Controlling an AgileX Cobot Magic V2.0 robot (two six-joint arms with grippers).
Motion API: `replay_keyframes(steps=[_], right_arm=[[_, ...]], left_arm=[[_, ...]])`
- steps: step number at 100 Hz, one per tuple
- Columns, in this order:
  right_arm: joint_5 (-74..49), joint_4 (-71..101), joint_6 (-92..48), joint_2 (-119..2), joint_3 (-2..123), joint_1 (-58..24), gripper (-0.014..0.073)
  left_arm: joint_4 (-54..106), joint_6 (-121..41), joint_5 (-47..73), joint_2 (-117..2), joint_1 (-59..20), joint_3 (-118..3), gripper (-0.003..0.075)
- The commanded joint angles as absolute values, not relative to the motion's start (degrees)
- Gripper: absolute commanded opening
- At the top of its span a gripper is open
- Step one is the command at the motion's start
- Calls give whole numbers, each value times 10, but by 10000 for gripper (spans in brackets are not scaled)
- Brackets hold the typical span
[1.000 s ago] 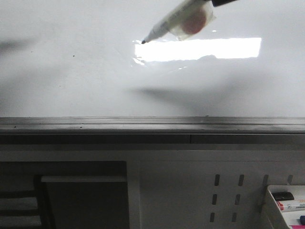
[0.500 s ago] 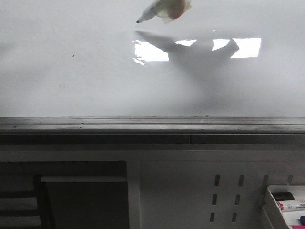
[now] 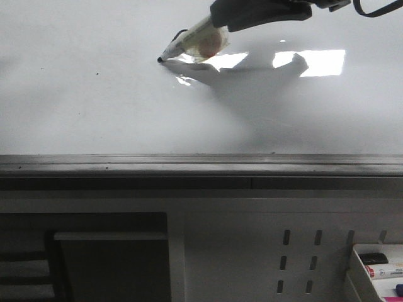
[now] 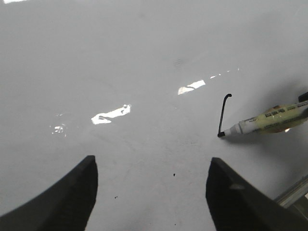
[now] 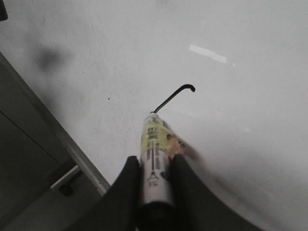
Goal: Write number 4 on whiteboard
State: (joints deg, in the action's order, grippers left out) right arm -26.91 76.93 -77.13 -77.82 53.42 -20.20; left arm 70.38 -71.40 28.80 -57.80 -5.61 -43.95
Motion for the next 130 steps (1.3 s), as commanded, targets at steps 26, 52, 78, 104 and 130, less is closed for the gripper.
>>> replay_keyframes(steps=[26, 52, 78, 104, 130], right_arm=[[-177, 646, -656, -704, 513, -196, -50], [-244, 619, -628, -616, 479, -140, -50], [-262, 634, -641, -661, 539, -163, -50], [-251, 634, -643, -724, 569, -166, -50], [-346, 551, -571, -736, 556, -166, -50]], left_arm=[[732, -715, 279, -568, -54, -453, 437], [739, -719, 275, -568, -54, -453, 437], [743, -727, 269, -568, -54, -453, 437], [743, -728, 269, -568, -54, -453, 437], [743, -731, 275, -568, -54, -453, 437]])
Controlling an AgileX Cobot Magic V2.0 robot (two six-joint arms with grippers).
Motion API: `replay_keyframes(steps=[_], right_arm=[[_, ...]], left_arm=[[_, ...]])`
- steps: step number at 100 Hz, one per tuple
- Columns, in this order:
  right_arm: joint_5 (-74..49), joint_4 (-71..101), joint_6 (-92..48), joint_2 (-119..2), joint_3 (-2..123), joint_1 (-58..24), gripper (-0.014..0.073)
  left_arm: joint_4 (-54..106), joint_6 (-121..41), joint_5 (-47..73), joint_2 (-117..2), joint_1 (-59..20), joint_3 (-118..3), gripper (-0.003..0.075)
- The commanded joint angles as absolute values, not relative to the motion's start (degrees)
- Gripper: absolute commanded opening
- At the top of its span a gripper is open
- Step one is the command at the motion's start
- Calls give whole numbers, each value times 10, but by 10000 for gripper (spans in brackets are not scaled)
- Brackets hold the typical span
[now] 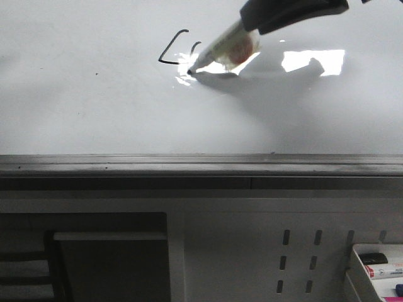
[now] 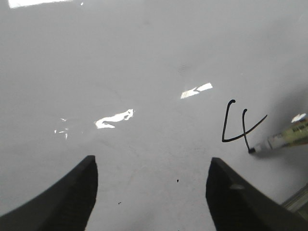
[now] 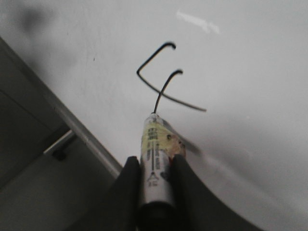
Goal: Write number 4 on whiteboard
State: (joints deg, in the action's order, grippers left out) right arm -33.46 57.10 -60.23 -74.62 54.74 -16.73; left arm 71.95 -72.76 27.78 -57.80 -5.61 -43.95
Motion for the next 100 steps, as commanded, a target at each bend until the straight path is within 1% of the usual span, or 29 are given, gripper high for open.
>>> replay_keyframes(steps=[1, 15, 25, 38, 45, 62, 79, 100], right_arm=[[-352, 551, -571, -735, 556, -166, -50], [-369, 564, -571, -701, 561, -166, -50], [-393, 564, -571, -669, 564, -166, -50], [-430, 564, -563, -641, 564, -166, -50], [-445, 564, -552, -634, 564, -166, -50], [-477, 565, -540, -634, 564, -166, -50], [-506, 575, -540, -634, 564, -166, -50], [-528, 583, -540, -634, 564, -166, -50]], left_arm=[[743, -732, 277, -568, -54, -453, 437], [774, -769, 324, -568, -55, -453, 437], [803, -804, 358, -568, -71, -453, 436], [817, -836, 359, -568, -123, -453, 436], [818, -851, 359, -571, -160, -453, 418], [818, -878, 337, -587, -254, -454, 364], [813, -885, 276, -601, -329, -456, 363], [809, -900, 247, -631, -379, -462, 363]])
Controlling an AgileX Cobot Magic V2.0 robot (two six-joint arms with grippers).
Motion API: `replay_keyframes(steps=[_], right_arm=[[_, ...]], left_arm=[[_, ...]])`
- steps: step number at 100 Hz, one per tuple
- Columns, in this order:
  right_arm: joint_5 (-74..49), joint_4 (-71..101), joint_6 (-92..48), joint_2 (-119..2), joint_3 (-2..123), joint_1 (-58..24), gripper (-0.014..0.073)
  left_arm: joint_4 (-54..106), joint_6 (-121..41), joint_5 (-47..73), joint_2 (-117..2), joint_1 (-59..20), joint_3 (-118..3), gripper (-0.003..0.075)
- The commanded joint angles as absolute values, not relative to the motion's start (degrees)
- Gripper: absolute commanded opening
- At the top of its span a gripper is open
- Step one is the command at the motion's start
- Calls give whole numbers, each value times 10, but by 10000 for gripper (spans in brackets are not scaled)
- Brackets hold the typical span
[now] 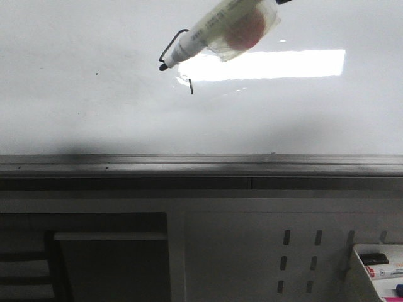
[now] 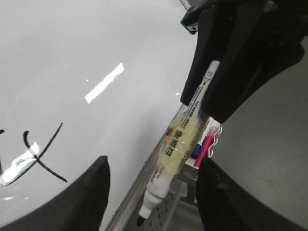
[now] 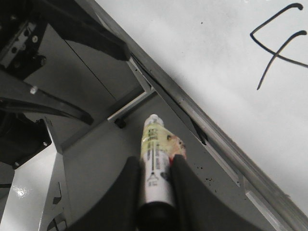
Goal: Write number 4 on whiteboard
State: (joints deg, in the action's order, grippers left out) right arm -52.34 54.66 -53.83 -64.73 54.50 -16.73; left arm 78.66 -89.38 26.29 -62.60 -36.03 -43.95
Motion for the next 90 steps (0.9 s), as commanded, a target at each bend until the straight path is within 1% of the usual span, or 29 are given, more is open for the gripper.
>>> replay_keyframes(steps=[1, 26, 61, 76, 83, 90], right_arm=[[-529, 583, -540, -634, 564, -166, -50], [-540, 583, -540, -634, 564, -166, -50], [-557, 583, -541, -634, 564, -166, -51], [-563, 583, -541, -634, 564, -166, -51], [-565, 583, -541, -634, 564, -166, -51], [-566, 583, -541, -634, 564, -166, -51]], left_arm=[[809, -900, 245, -633, -380, -464, 363], [807, -920, 247, -675, -405, -484, 363], [799, -925, 254, -704, -405, -484, 360], [792, -925, 264, -709, -405, -484, 305], [790, -925, 267, -709, -405, -484, 266], [790, -925, 267, -709, -405, -484, 210]])
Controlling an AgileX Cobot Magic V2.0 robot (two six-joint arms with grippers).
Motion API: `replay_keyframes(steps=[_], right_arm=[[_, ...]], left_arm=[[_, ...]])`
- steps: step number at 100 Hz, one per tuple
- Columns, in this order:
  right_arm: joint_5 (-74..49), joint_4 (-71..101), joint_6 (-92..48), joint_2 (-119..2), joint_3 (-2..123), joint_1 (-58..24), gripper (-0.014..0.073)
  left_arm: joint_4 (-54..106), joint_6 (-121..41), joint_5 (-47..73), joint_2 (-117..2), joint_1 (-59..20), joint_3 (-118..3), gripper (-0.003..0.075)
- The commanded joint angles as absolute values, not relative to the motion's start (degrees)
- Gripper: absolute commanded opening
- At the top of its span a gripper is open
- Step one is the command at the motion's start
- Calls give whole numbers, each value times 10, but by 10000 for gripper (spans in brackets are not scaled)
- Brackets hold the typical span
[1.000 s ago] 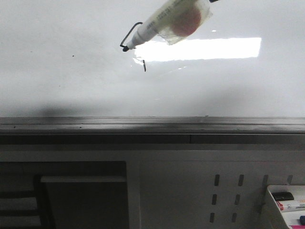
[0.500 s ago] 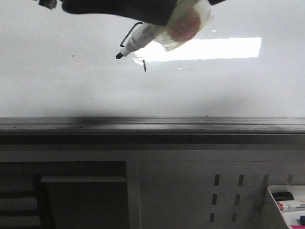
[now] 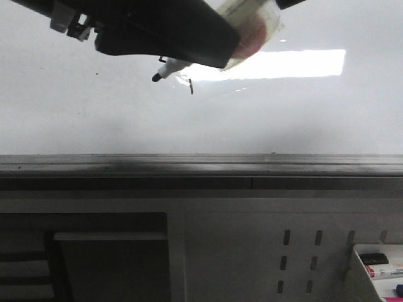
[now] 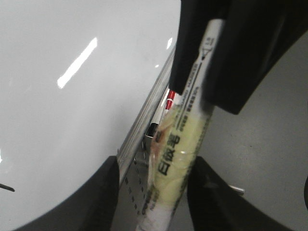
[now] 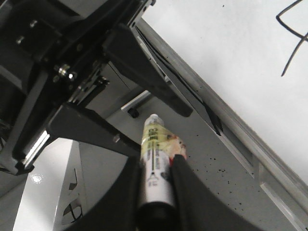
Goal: Write number 4 on whiteboard
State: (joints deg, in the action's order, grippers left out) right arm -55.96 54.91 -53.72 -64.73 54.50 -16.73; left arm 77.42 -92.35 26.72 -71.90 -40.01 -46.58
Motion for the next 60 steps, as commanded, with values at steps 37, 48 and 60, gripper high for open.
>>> replay_keyframes(steps=[37, 48, 60], right_arm=[[-568, 584, -541, -634, 564, -165, 197], [-535, 586, -540, -628, 564, -159, 385], [-502, 583, -540, -600, 564, -120, 404]], left_arm=[[790, -923, 261, -708, -405, -484, -20], [790, -903, 229, -701, -402, -483, -20], [790, -876, 139, -670, -402, -462, -21]])
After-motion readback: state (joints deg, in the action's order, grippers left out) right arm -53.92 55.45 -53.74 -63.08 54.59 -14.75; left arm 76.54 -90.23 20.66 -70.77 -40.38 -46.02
